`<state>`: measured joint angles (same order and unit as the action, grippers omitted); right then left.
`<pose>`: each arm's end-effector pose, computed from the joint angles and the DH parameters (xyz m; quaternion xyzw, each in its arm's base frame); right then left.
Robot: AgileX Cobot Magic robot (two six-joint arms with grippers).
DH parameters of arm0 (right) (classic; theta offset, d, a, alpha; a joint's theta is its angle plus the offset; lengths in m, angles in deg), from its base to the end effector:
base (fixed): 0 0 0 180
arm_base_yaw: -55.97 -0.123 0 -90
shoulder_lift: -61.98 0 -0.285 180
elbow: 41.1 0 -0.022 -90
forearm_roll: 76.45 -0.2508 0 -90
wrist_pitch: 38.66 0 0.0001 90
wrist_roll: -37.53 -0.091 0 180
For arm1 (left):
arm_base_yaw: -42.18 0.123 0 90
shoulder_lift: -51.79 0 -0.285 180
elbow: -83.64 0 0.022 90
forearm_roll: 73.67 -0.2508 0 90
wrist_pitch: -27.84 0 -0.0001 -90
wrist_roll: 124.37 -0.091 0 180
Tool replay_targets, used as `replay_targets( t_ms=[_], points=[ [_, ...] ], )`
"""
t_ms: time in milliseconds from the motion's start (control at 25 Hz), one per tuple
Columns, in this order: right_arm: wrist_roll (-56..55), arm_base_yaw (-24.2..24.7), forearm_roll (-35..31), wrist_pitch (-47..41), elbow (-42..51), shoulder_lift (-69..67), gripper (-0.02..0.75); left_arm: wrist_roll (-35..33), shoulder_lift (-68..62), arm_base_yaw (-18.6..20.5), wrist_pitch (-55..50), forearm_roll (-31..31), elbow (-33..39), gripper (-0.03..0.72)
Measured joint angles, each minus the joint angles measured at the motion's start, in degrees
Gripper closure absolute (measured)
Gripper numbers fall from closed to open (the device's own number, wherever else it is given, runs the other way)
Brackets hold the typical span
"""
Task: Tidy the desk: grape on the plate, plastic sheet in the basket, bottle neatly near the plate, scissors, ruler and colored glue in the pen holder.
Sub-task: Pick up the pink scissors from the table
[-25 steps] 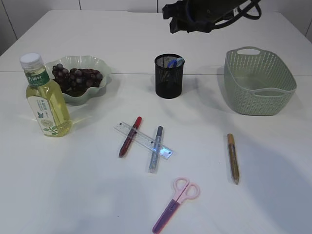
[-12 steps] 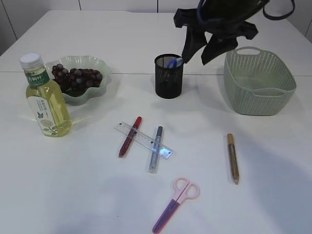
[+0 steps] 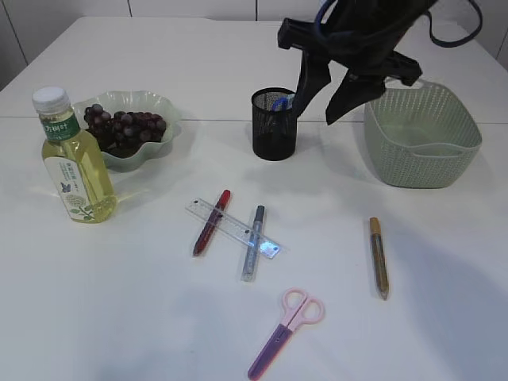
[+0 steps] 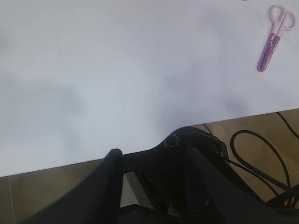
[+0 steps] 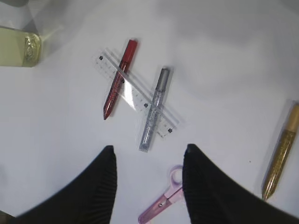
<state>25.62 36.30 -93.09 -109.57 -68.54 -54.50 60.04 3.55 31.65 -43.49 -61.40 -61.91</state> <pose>0.3764 0.1607 0.3224 -0.0432 0.9737 0.1844 0.1269 0.0907 -0.0355 0.3094 0.0412 0.9680 -0.1345 0.2078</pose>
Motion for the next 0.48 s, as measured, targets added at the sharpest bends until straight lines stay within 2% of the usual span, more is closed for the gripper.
replay_targets(
  t_ms=[480],
  points=[
    [-8.4,-6.5,-0.4,0.0,19.0,10.8,0.351,0.0,0.0,0.0,0.0,0.0,0.0,0.37]
  ],
)
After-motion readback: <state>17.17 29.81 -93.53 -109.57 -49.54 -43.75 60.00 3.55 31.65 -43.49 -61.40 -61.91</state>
